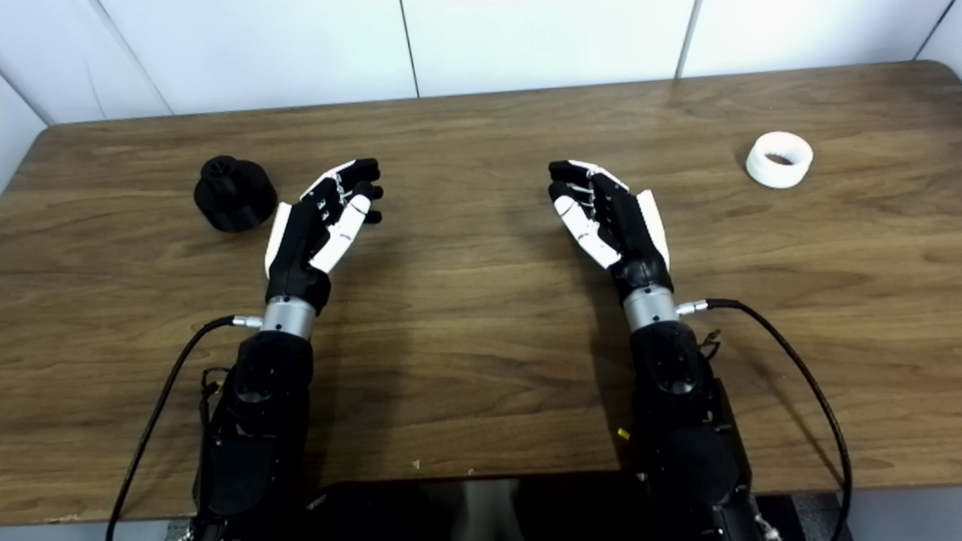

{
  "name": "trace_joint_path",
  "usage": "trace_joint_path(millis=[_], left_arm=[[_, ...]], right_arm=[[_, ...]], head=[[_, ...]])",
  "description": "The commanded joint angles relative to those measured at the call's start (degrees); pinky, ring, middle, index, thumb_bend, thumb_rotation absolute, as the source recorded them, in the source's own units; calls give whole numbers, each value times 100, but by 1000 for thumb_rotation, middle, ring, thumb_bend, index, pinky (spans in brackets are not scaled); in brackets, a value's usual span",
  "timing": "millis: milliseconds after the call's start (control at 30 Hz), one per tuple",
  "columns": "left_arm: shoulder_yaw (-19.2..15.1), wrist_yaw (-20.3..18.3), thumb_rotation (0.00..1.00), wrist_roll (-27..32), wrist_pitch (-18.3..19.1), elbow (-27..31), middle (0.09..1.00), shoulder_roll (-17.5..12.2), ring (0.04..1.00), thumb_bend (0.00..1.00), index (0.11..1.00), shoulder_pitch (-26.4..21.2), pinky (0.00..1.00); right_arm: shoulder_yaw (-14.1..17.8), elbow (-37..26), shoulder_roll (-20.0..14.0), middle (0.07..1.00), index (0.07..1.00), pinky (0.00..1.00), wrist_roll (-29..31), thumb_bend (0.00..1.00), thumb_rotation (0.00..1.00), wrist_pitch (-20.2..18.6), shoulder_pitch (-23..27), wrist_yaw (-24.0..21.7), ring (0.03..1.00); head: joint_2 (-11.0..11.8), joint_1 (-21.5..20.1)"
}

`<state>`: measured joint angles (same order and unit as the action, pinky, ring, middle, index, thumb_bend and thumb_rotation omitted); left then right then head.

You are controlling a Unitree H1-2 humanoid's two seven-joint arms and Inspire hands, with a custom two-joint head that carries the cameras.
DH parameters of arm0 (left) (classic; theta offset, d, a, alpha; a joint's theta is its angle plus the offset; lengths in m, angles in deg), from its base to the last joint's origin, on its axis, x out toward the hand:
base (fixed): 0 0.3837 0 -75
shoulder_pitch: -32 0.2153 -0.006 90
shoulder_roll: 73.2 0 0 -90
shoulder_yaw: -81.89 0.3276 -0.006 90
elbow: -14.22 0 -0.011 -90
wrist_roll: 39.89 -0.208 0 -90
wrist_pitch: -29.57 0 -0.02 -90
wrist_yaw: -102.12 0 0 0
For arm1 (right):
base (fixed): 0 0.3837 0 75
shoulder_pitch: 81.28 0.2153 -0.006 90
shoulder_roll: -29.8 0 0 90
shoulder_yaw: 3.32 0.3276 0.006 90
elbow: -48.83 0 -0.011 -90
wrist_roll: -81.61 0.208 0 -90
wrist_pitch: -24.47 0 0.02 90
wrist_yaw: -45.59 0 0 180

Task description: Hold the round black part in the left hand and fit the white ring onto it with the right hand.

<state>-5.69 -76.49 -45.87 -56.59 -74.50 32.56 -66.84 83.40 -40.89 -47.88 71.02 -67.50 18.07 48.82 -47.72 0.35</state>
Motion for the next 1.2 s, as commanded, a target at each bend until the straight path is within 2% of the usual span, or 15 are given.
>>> trace_joint_path(millis=[0,100,200,333,433,567,767,867,933,1167], left_arm=[[-4,9,535,-4,-79,183,804,-4,764,423,749,-173,650],[40,87,536,-240,-167,199,795,-72,748,432,743,-168,638],[132,218,537,-728,-170,264,778,-217,764,457,735,-175,686],[227,181,574,-1129,-96,367,804,-418,805,503,768,-209,749],[348,124,610,-1619,3,488,826,-667,815,542,802,-259,752],[470,91,563,-2166,11,566,842,-1002,824,583,823,-349,752],[463,-152,465,-2399,143,750,853,-1332,834,636,820,-411,739],[447,-100,469,-2634,111,767,849,-1473,827,654,817,-411,720],[420,-72,508,-2849,146,801,869,-1569,849,669,826,-417,725],[239,-18,595,-3291,252,830,940,-1862,951,739,886,-477,894]], right_arm=[[-17,-214,19,759,724,677,-42,482,646,176,211,16,722],[-21,-180,10,761,725,683,-31,481,642,228,211,8,722],[-31,-161,-7,763,727,687,-36,480,647,250,211,-2,722],[-17,-169,1,765,725,689,10,492,645,213,215,-12,724],[-11,-161,3,762,724,689,-11,486,644,213,225,10,725],[0,-147,-1,762,726,688,13,492,644,212,235,1,723],[3,-137,-23,762,728,695,12,487,648,236,237,-5,723],[6,-144,-31,761,728,692,27,482,645,235,234,-15,723],[12,-164,-36,763,728,691,37,480,644,199,234,-24,726],[29,-151,-56,764,733,700,57,484,643,177,253,-45,729]], head=[[-6,19],[7,31],[12,29],[12,29],[5,47],[1,61],[8,53],[10,55],[4,59],[17,87]])
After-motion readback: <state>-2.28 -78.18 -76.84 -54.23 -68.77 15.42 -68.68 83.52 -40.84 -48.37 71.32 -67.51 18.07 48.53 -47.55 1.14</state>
